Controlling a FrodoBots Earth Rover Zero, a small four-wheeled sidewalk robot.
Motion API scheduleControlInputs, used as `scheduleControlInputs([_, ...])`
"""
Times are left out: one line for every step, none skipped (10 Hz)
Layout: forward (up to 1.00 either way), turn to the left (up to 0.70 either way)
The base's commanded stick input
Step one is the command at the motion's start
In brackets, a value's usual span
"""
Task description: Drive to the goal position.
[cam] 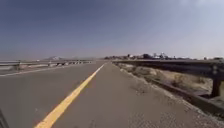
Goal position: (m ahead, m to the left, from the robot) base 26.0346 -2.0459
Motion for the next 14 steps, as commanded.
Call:
scheduleControlInputs([0.5,0.0])
scheduleControlInputs([0.5,0.0])
scheduleControlInputs([0.5,0.0])
scheduleControlInputs([0.5,0.0])
scheduleControlInputs([0.5,0.0])
scheduleControlInputs([0.5,0.0])
scheduleControlInputs([0.5,0.0])
scheduleControlInputs([0.5,0.0])
scheduleControlInputs([0.5,0.0])
scheduleControlInputs([0.5,0.0])
scheduleControlInputs([0.5,0.0])
scheduleControlInputs([0.5,0.0])
scheduleControlInputs([0.5,0.5])
scheduleControlInputs([0.5,0.5])
